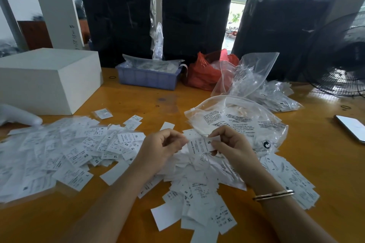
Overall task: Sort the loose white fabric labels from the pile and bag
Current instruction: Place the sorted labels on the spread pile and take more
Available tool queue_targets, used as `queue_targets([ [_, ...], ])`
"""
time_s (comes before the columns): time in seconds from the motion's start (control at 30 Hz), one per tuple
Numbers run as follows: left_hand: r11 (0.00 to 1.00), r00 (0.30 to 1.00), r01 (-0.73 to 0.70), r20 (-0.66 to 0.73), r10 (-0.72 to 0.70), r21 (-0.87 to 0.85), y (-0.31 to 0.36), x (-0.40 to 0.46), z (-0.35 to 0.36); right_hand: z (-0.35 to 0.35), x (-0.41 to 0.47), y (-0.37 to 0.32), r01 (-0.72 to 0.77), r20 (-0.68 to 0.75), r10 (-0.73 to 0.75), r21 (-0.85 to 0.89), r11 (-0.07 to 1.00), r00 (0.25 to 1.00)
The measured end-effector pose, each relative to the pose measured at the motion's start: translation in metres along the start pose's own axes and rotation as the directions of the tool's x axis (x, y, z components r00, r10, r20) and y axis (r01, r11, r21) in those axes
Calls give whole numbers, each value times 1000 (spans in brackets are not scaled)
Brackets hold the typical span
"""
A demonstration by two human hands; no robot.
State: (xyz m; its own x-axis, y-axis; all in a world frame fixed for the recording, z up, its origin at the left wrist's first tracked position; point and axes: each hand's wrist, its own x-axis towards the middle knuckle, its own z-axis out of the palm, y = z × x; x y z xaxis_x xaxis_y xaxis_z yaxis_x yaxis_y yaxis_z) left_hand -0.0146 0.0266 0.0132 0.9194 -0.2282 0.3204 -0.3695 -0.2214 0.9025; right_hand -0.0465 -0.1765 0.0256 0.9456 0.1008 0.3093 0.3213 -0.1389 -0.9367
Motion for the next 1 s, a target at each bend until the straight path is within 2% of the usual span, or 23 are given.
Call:
queue_targets([
  [0.07,1000,1000,12,13,-12,4,1,0,0,0,0,0,4,-5,-4,4,1000,1000],
  [0.23,992,999,31,41,-26,-123,1,0,-1,1,0,-2,16,-29,-15,22,1000,999],
  [0.5,992,1000,20,25,-17,-126,7,-2,4,2,-1,-3,12,-41,-10,31,999,999],
  [0.83,964,997,69,-17,-76,-258,4,-1,6,0,1,-3,9,-74,-3,80,997,997],
  [1.0,967,998,54,34,-47,-250,8,-2,8,1,1,-3,-2,-66,5,50,999,998],
])
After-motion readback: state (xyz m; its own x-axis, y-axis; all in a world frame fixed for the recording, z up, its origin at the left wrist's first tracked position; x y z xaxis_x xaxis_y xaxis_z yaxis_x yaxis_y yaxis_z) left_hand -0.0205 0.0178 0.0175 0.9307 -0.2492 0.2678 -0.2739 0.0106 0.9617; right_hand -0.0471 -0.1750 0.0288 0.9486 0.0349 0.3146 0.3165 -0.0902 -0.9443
